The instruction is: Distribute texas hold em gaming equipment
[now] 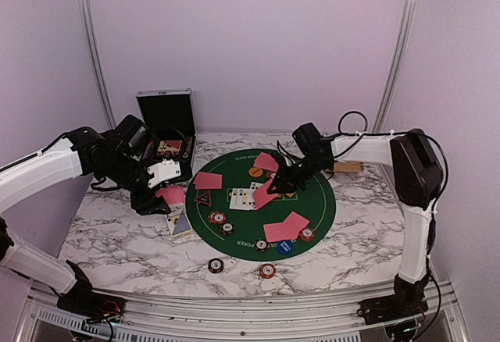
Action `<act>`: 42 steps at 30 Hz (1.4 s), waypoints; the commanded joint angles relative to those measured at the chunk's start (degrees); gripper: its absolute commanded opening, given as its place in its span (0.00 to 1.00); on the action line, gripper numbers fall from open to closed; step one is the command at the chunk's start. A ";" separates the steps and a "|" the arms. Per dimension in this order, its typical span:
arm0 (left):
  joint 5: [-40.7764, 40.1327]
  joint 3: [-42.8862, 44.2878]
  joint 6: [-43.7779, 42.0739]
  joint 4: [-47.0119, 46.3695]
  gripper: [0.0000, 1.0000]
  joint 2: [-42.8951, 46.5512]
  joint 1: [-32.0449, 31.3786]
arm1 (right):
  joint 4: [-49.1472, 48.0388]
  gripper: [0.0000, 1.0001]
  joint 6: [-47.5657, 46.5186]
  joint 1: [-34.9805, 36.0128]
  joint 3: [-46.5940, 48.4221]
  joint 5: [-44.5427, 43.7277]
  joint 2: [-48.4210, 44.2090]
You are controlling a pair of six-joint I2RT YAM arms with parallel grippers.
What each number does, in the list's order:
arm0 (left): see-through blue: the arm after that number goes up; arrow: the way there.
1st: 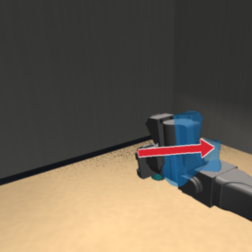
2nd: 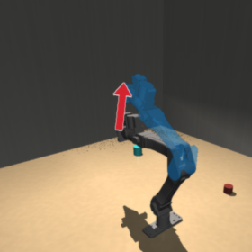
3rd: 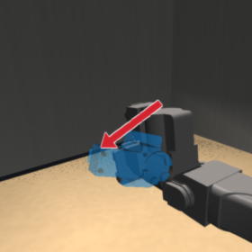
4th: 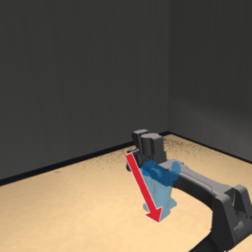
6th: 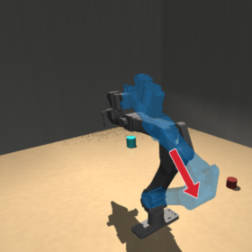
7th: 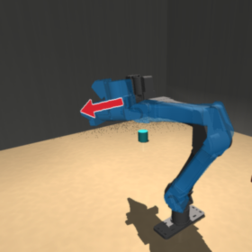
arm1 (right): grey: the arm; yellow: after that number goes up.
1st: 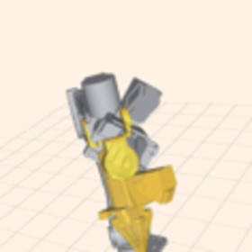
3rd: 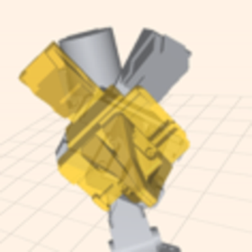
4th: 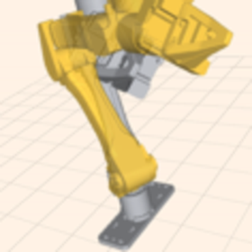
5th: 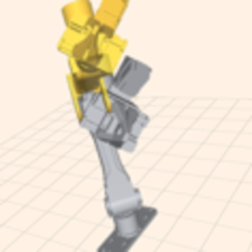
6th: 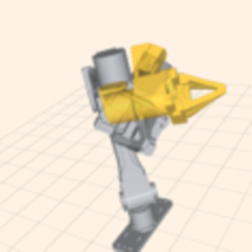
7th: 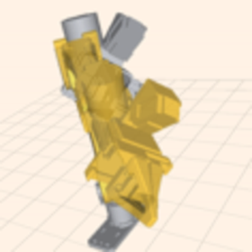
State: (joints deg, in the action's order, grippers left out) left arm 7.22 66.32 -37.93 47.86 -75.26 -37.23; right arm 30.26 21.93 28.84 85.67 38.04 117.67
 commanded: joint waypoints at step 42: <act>0.85 0.82 0.38 -0.39 0.00 0.75 -0.02 | -14.04 0.70 11.81 9.48 4.37 -2.76 -7.77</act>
State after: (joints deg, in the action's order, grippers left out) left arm 7.25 66.04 -37.89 47.86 -75.26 -37.23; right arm 30.11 22.70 33.65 93.62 26.04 111.00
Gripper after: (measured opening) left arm 0.648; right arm 0.678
